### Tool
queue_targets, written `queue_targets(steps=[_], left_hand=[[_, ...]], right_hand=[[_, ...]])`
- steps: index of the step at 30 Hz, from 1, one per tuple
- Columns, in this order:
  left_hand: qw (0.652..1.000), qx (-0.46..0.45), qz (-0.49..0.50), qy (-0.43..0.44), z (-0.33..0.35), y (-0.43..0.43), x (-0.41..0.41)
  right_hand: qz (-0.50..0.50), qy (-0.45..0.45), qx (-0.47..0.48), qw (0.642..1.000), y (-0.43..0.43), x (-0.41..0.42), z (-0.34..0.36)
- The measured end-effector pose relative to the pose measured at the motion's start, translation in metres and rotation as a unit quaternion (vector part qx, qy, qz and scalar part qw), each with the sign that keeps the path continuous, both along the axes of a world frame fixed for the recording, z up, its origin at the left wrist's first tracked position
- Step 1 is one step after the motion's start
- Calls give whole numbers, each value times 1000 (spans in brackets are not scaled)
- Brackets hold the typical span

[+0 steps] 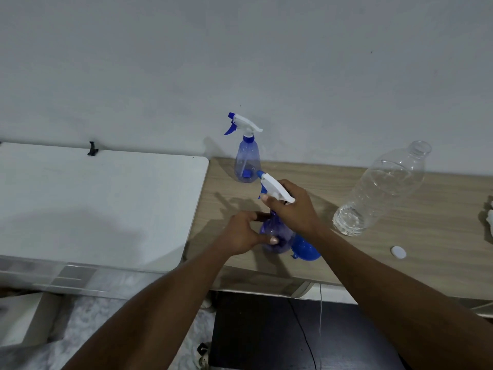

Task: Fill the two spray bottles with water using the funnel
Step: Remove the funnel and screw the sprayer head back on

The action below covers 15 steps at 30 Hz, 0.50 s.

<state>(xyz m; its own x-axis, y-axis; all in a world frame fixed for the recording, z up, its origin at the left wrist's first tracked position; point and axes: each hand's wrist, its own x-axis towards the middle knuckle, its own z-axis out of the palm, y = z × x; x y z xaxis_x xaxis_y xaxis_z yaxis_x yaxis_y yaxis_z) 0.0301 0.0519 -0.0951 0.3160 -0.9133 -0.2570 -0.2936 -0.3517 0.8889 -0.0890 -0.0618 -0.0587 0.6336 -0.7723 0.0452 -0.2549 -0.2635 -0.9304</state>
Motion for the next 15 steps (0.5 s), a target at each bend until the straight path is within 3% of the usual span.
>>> queue_targets(steps=[4,6,9,13,15], left_hand=[[999,2,-42,19,9,3,-12],[996,26,-49,69,14,7,-10],[991,79,14,110,15,19,11],[977,119,132,-117,-7,44,55],[967,123,158,-159,-16,55,67]], right_hand=[[-10,-25,77,997,11,2,9],[-14,-19,96,995,12,-2,15],[26,30,128,991,8,-17,18],[103,139,133,976,12,-37,13],[118,169,189,960,18,-41,11]])
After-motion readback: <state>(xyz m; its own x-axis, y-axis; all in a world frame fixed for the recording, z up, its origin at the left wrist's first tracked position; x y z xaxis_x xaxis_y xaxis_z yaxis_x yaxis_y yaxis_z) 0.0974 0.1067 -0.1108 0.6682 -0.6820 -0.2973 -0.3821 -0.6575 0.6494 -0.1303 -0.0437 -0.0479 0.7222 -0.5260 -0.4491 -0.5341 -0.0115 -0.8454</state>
